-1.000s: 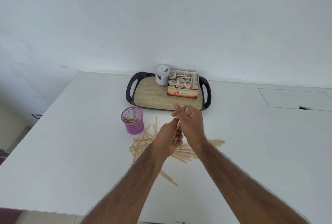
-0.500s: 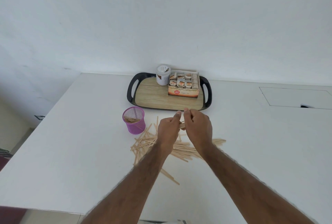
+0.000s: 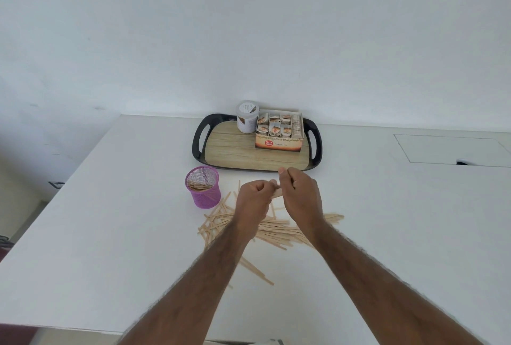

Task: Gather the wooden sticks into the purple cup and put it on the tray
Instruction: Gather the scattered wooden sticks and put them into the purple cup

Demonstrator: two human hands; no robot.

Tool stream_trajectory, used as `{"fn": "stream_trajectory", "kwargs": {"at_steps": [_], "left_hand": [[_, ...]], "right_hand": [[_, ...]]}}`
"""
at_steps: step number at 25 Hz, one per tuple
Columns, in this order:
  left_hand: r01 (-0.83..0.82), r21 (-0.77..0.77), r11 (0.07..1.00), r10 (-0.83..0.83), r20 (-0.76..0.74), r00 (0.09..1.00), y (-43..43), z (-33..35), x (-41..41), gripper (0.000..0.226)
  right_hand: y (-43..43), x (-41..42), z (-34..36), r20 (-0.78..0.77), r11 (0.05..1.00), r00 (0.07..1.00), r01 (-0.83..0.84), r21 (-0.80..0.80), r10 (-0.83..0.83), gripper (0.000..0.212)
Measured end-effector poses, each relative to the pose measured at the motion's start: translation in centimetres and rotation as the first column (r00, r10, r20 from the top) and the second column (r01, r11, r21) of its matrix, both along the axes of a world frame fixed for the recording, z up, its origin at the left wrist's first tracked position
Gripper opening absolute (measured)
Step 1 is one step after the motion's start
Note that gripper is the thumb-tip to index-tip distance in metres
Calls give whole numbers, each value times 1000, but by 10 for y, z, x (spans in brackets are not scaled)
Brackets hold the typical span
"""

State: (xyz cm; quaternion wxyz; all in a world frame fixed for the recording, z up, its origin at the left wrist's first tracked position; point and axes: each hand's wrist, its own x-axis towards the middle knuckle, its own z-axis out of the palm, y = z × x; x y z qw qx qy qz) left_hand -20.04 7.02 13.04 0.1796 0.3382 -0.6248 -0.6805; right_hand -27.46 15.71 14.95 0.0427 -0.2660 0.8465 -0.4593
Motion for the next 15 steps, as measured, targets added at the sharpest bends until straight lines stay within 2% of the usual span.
{"fn": "stream_trajectory", "kwargs": {"at_steps": [1, 3, 5, 8, 10, 13, 15], "left_hand": [[0, 2, 1000, 0, -14, 1000, -1, 4, 2, 12], [-17, 36, 999, 17, -5, 1000, -2, 7, 3, 42], [-47, 95, 994, 48, -9, 999, -1, 9, 2, 52], [-83, 233, 969, 74, 45, 996, 1, 14, 1, 38], [-46, 314, 948, 16, 97, 995, -1, 19, 1, 33], [70, 213, 974, -121, 235, 965, -5, 22, 3, 62], [99, 155, 983, -137, 260, 956, -4, 19, 2, 60]], "right_hand": [[0, -2, -1, 9, 1000, 1000, -1, -12, 1, 46], [0, -4, -4, 19, 999, 1000, 6, -52, -5, 47], [-2, -4, -5, -17, 995, 1000, -18, -98, 16, 49], [-3, -7, -4, -52, 986, 999, -14, -167, 6, 50], [-2, -7, -6, -72, 985, 997, -11, -172, -1, 49], [1, -7, -11, -106, 985, 994, -39, -167, 21, 46], [2, -8, -11, -121, 986, 992, -52, -161, 33, 46]]}}
